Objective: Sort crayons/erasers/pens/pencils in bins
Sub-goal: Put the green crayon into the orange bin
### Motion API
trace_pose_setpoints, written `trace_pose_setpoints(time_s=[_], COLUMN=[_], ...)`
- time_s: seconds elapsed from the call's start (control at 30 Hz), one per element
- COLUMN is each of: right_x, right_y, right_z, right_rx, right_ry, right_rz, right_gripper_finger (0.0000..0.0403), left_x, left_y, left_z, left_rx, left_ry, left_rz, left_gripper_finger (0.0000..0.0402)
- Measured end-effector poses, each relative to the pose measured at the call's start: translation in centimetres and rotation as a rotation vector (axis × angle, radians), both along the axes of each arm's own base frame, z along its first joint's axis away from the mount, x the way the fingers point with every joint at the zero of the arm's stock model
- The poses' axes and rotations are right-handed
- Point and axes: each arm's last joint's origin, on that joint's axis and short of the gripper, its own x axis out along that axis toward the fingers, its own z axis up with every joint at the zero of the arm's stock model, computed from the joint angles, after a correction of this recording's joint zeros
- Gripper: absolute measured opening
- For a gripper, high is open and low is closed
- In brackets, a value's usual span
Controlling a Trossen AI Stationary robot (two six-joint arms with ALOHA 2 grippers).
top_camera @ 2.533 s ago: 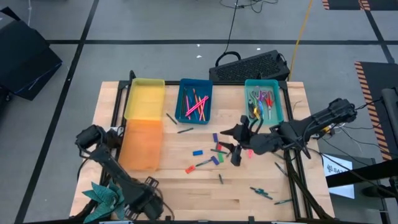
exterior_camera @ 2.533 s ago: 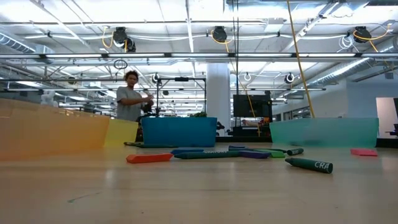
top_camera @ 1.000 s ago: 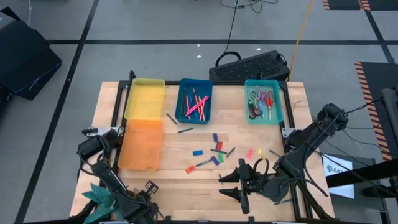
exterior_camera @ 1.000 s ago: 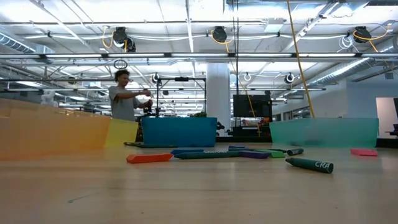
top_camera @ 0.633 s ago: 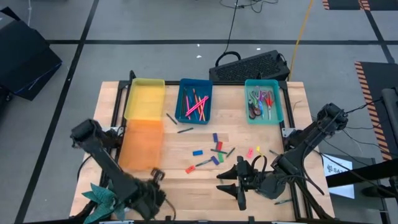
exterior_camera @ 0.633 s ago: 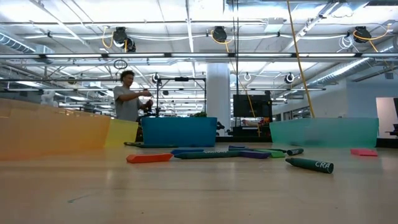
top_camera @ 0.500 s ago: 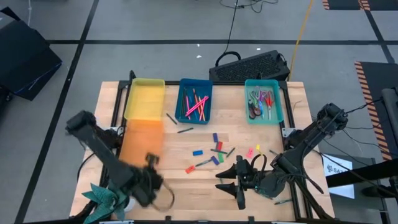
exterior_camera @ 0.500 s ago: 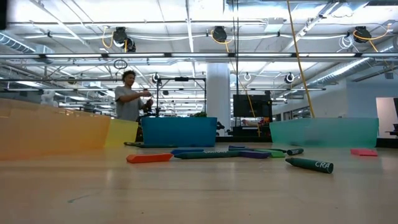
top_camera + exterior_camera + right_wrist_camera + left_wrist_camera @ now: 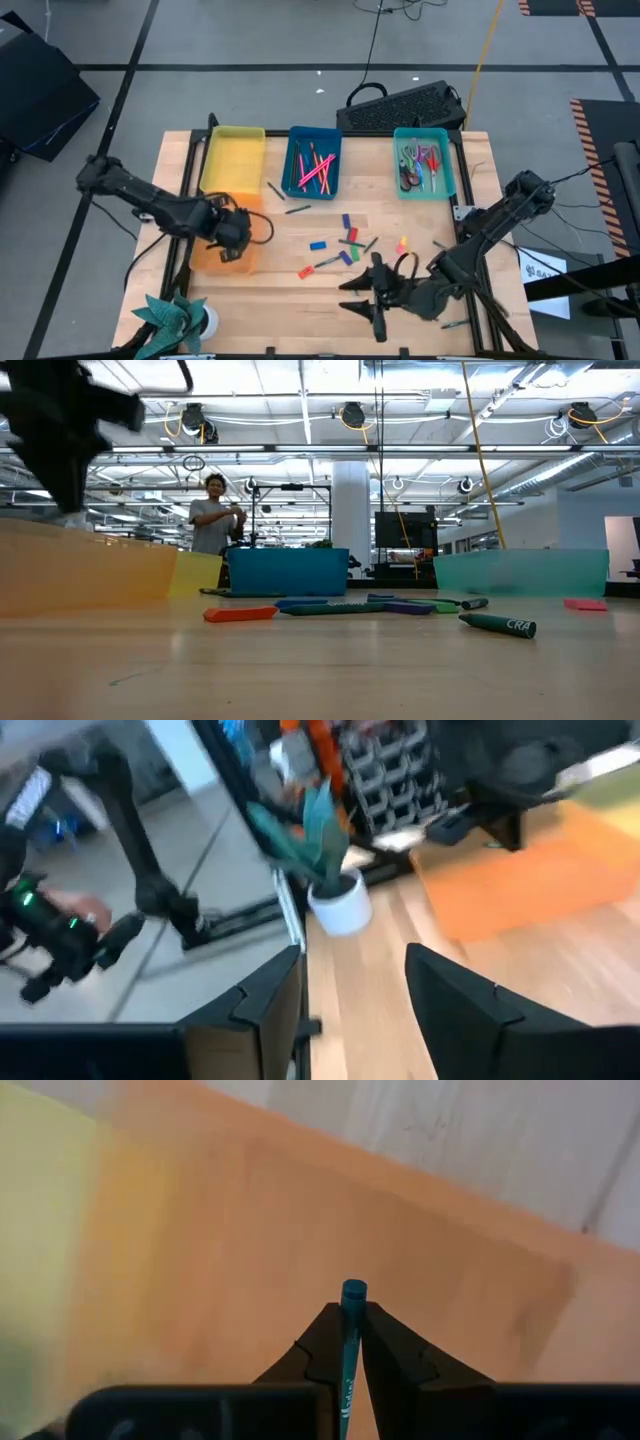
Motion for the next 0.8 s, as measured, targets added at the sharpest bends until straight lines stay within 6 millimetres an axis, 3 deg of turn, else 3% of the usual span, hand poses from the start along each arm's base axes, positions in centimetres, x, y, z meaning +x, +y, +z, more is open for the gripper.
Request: trace_pose_setpoints(time_s=[0.2,0.4,0.63,0.8], right_x=[3.5,5.8,8.1,8.9], right_y=[-1.2,-5.0,-8.6,-10.8], right_z=[-3.2,-8.0,-12.2,-15.1], right_rx=[-0.052,-0.236,-0.471,-0.508], right_ry=[0.183,0.482,0.641,0.722], right_rz=[0.075,0.105,0.287,0.351], right_gripper_finger=[0.0151,0.0149,0.0149,0.0149], left_x=[0.3,-0.4,-0.2,1.0], left_y=[1.6,2.6,2.6,2.1], left_z=[-4.4,-6.5,-6.0,-3.3], left_rx=[-0.138,-0.16,-0.208,-0.282], left_ry=[-0.067,-0.06,-0.07,-0.162], left_rz=[0.114,0.22,0.254,0.239], left_gripper_finger=[0.0031,0.0038,0.0139,0.0201])
